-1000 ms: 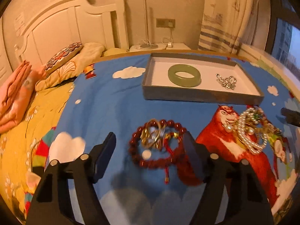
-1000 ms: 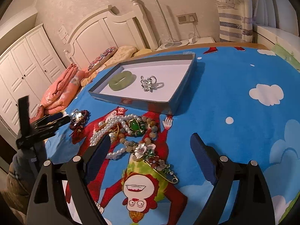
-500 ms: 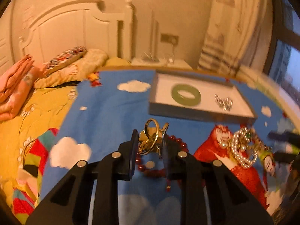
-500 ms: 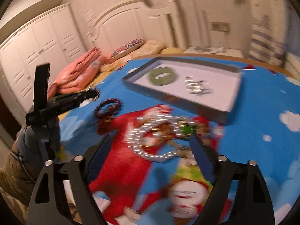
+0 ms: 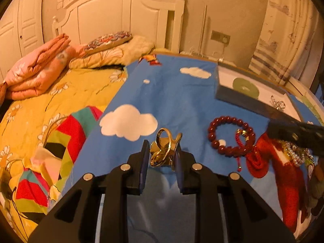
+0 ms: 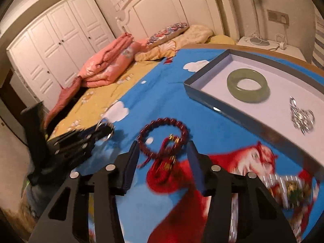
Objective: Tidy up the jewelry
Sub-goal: 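Grasp the gold rings with the left gripper and lift them, then grasp the red bead bracelet with the right gripper while the left gripper holds the gold rings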
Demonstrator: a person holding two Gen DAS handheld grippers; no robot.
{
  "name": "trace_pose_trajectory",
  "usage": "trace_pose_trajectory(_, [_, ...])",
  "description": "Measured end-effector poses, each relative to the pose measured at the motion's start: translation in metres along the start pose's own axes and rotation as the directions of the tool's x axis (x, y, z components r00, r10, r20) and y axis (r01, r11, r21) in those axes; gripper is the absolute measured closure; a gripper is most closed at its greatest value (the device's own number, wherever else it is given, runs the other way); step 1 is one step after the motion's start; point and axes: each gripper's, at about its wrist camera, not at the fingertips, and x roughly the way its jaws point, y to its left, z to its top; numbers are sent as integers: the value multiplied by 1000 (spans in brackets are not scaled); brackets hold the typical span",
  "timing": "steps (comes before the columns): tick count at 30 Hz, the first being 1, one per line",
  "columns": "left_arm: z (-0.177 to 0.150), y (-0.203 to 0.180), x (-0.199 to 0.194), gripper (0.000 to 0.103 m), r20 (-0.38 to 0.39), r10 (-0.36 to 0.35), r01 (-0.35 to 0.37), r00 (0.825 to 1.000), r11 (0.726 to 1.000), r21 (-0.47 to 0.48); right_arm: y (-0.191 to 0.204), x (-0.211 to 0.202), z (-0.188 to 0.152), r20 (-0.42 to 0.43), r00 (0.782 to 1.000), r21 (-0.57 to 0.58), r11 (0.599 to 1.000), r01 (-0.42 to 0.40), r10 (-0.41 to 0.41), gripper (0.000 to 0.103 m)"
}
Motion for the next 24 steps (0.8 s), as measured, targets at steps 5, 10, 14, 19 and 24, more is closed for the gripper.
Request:
trace_pose_trajectory(5, [0,3,10,79,-45,-2,1,999,1000,-17,-11,29,9,-51,996,24,997,71,-70,72])
trace_pose_trajectory(10, [-1,-1,16,78,-69,3,-3,998,1000,4,3,45,12,-61,982,-82,981,174,-179,79])
trace_pose_trajectory(14, [-2,3,17,78,-78,-17,16,997,1000,-16,20,55,12,-58,957,-193,943,270,-286,80])
trace_pose_trajectory(19, [-2,1,16,78,-78,-16,15,997,1000,-14,31,58,7,-43,944,-265,915,304,-327,86])
trace_pose_trajectory(24, [-3,2,16,78,-76,-19,17,997,1000,-17,32,57,5,-17,947,-273,912,306,-322,89])
